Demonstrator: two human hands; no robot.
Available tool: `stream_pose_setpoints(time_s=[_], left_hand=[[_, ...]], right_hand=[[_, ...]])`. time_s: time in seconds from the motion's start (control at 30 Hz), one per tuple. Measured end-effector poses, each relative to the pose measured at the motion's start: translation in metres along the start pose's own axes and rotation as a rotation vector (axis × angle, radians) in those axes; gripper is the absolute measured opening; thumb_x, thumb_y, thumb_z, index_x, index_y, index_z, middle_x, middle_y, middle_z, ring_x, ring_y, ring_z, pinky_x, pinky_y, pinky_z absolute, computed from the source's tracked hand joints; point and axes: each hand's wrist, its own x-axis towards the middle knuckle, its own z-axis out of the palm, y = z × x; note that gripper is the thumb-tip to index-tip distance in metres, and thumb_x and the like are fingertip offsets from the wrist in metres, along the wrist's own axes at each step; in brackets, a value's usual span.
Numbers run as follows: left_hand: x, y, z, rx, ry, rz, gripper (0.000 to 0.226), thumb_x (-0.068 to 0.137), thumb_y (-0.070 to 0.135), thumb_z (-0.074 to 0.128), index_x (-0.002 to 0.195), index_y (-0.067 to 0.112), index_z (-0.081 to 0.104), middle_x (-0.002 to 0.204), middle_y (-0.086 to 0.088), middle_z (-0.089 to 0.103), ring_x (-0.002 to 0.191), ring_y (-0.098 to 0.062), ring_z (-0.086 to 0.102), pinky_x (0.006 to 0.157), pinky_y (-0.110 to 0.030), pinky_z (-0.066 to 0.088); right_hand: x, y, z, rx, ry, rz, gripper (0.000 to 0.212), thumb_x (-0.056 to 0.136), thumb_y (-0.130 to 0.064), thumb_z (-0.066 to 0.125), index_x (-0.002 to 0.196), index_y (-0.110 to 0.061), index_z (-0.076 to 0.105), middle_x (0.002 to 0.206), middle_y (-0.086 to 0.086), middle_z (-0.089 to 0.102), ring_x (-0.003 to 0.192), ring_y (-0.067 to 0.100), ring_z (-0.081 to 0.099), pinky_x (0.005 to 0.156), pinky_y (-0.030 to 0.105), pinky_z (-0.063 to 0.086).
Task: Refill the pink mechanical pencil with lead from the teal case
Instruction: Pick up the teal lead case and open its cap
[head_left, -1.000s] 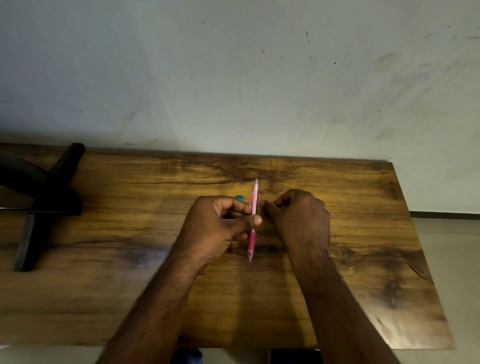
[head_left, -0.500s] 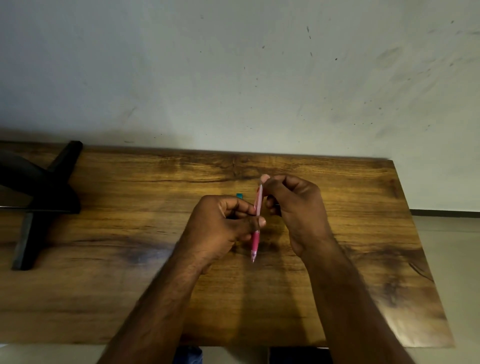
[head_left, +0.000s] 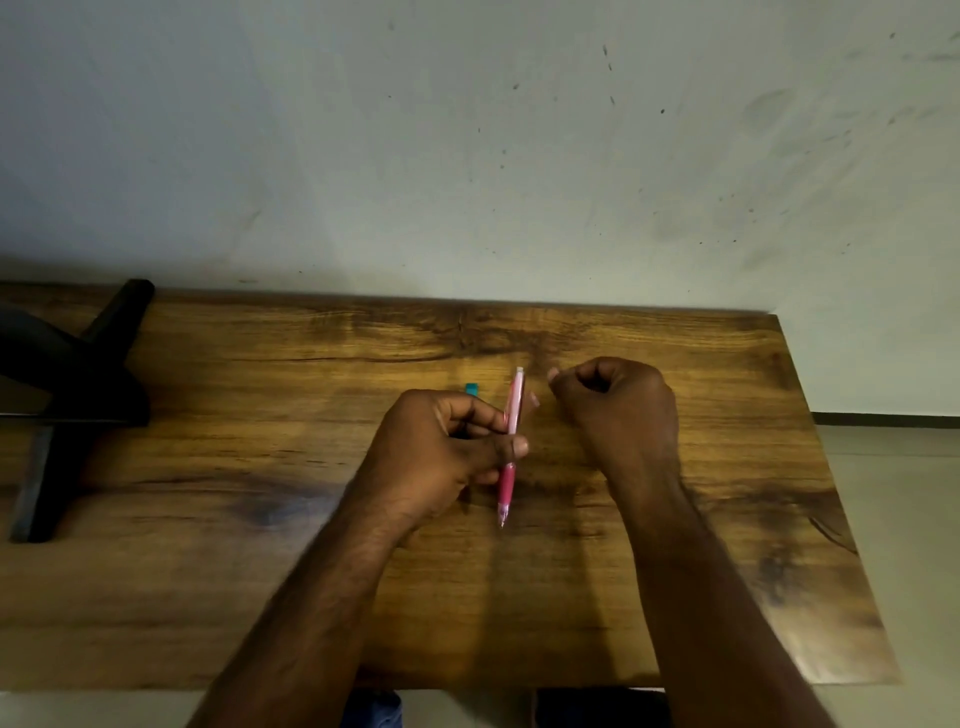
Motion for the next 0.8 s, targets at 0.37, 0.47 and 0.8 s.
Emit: stream_pose_setpoints(time_s=[0.37,0.47,0.8], left_hand=[[0.001,-0.003,0.0,0.052,0.001,-0.016,0.016,0.076,0.012,0.088,0.088,0.015,0.078,0.082,-0.003,0.08,0.073,-0.022,0.079,0.067,-0.036,0.066],[0.001,-0.002,0.0,0.046,0.003,-0.013,0.016,0.076,0.012,0.088,0.088,0.014,0.078,0.081,-0.003,0.08,0.072,-0.022,0.079,0.065,-0.033,0.066],[0.0,-0.004,0.001,0.0,0.002,-0.004,0.014,0.079,0.01,0.086,0.088,0.016,0.077,0.083,0.002,0.079,0.075,-0.016,0.079,0.065,-0.029,0.064]], right_hand=[[0.004,0.006,0.006,-0.223,0.001,0.083,0.031,0.079,-0.054,0.083,0.071,-0.029,0.067,0.073,-0.013,0.067,0.073,0.011,0.063,0.057,0.026,0.041],[0.004,0.006,0.001,-0.189,0.01,0.05,0.034,0.085,-0.059,0.075,0.075,-0.028,0.07,0.074,-0.013,0.066,0.074,0.011,0.064,0.06,0.028,0.045],[-0.023,-0.029,-0.028,0.24,-0.333,-0.018,0.014,0.095,-0.037,0.072,0.092,-0.024,0.077,0.085,-0.002,0.079,0.064,0.009,0.072,0.056,0.025,0.052]])
